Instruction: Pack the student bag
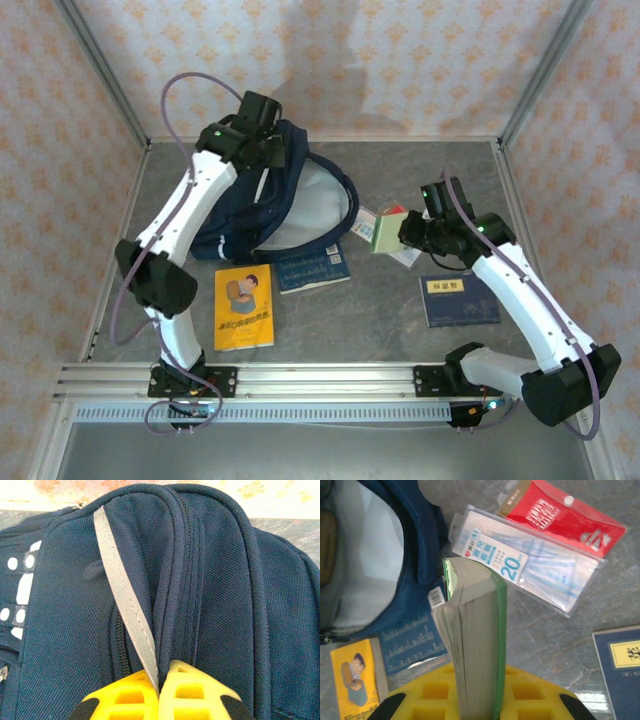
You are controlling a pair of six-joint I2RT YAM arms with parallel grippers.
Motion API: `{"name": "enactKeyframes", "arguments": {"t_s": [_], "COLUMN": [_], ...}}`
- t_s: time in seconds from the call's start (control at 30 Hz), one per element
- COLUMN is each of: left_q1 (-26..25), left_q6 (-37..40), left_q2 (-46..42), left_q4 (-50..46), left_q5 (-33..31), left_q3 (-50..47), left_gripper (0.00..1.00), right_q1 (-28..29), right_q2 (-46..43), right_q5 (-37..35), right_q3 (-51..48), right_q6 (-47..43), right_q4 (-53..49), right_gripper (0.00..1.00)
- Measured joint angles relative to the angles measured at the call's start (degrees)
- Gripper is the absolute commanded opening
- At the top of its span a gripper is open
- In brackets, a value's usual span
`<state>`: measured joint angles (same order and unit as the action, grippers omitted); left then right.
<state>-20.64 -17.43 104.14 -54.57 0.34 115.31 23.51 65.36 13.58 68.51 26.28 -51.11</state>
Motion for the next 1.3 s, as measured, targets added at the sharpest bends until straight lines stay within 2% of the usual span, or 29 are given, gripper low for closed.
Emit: {"name": "enactKeyframes", "arguments": {"t_s": [0.23,0.53,0.93,1.07,1.3], "left_q1": [0.2,2.5,2.6,2.4,2.2], "left_q6": [2.6,3.2,-2.5,-3.1,-4.5], "left_q2": [-3.0,-3.6,-3.6,-3.6,-3.6], "left_q4": [-0.1,2.1,7.9,8.9,10.4], "left_q5": [9.9,21.2,32.5,34.3,37.2], "left_q3": [-1.5,-3.3,-3.3,-3.3,-3.3], "left_gripper": [0.0,0.0,0.0,0.0,0.0], "right_q1": [0.0,0.5,7.0,7.5,9.9], "right_q2": [1.9,6.0,16.0,22.4,36.5], "right_q5": [5.4,13.5,11.7,11.2,8.4], "right_q3": [5.2,6.5,4.9,5.2,11.2], "right_q6": [0.6,5.9,12.9,15.5,20.2], "right_q4": [2.0,11.8,29.6,34.7,37.1], "right_gripper": [0.0,0.0,0.0,0.02,0.08]}}
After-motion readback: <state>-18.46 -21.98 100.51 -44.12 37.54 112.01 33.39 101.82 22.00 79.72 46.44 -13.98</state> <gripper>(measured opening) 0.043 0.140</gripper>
